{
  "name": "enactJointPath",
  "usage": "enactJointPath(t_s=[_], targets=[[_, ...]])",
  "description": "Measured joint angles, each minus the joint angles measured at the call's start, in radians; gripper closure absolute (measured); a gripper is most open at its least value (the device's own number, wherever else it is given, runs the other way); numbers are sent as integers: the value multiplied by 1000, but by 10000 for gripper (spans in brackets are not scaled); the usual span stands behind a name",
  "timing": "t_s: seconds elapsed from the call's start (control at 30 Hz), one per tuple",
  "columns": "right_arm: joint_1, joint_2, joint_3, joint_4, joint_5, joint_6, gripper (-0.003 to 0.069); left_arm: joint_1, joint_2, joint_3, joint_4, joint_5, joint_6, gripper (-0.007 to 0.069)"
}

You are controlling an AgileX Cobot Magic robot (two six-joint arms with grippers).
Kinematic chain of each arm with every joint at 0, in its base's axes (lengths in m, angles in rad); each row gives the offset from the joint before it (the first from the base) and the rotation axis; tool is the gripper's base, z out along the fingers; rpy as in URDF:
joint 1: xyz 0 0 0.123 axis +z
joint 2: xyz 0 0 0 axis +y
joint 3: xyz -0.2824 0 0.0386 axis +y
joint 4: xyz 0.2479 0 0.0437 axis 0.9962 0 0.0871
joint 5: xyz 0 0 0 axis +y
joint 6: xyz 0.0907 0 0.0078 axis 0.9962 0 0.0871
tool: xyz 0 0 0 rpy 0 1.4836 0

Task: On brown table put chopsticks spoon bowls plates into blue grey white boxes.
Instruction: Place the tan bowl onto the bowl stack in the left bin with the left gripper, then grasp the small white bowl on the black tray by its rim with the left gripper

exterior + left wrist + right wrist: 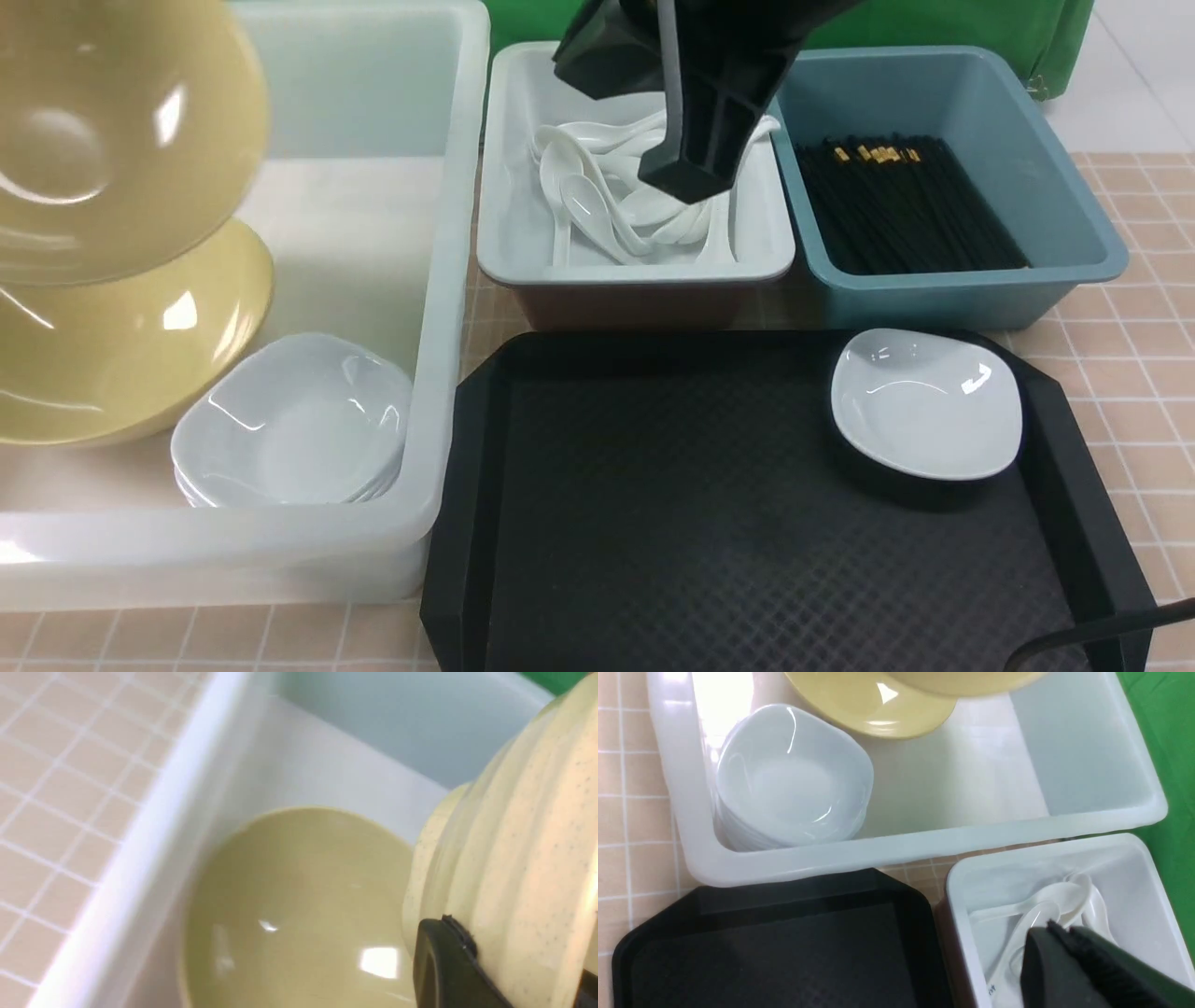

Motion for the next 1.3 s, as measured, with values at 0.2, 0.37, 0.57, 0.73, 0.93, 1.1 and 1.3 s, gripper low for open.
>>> enactJointPath(t_s=[0.2,0.37,0.57,0.73,0.93,1.1,1.3], targets=[[0,0,0,-1,7,0,578,1,166,3,4,2,60,616],[0,0,8,-1,10,0,578,1,271,6,36,-4,75,592],[0,0,46,-1,7,0,578,1,310,6,83,-16,94,465],[-23,1,53,-2,7,0,578,1,313,-15,157,10,94,277],[-137,1,58,-2,11,59,574,-2,318,-245,235,245,-31,92],[-243,1,58,-2,35,127,571,-98,300,-408,221,374,-64,97],[-394,1,113,-6,158,224,567,-572,307,-483,217,355,-57,165]])
